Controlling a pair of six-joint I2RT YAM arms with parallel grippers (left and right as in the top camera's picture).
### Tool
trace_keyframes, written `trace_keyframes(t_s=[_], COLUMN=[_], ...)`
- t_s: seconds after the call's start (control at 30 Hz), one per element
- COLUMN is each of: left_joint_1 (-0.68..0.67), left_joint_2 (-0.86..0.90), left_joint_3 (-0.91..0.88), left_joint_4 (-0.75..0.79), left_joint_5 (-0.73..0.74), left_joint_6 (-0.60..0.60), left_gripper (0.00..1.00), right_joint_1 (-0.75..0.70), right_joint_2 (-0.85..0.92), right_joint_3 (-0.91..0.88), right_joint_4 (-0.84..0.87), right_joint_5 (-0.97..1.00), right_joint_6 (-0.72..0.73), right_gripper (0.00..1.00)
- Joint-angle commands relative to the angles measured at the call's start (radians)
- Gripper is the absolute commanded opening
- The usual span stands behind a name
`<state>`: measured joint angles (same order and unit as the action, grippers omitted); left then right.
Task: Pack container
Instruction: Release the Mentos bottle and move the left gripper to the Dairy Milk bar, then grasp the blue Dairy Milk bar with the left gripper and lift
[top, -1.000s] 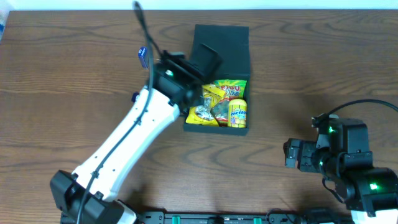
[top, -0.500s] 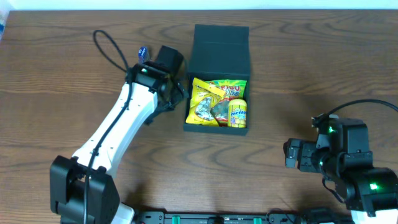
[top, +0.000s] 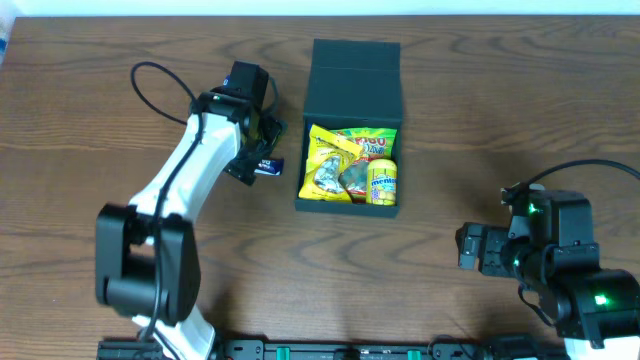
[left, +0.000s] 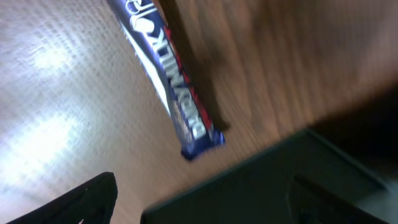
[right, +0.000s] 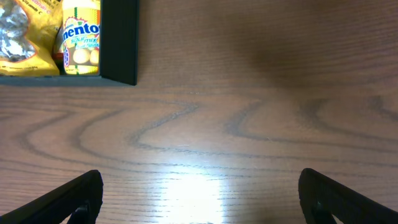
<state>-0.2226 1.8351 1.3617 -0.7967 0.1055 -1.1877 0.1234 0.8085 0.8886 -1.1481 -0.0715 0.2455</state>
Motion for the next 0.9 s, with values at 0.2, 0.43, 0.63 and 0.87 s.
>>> trace_keyframes(t_s=[0.2, 0.43, 0.63, 0.87], left_joint_1=[0.029, 0.04, 0.048, 0.054], left_joint_2=[0.124, 0.18, 0.199, 0.2], left_joint_3=[-0.003, -0.003, -0.003, -0.003], left_joint_4=[0.04, 0.04, 0.037, 0.038], left_joint_5=[0.018, 0.011, -0.004, -0.005], left_joint_6=[-0.059, -0.058, -0.058, -0.058], left_gripper=[0.87, 0.86, 0.81, 0.55], right_joint_1=[-0.008, -0.008, -0.008, -0.008], right_joint_2=[-0.006, -0.006, -0.006, -0.006], right_joint_3=[0.0, 0.0, 0.0, 0.0], right_joint_4=[0.0, 0.0, 0.0, 0.0], right_joint_5=[0.0, 0.0, 0.0, 0.0], right_joint_6=[0.012, 0.012, 0.012, 0.012], right_gripper=[0.99, 0.99, 0.99, 0.99])
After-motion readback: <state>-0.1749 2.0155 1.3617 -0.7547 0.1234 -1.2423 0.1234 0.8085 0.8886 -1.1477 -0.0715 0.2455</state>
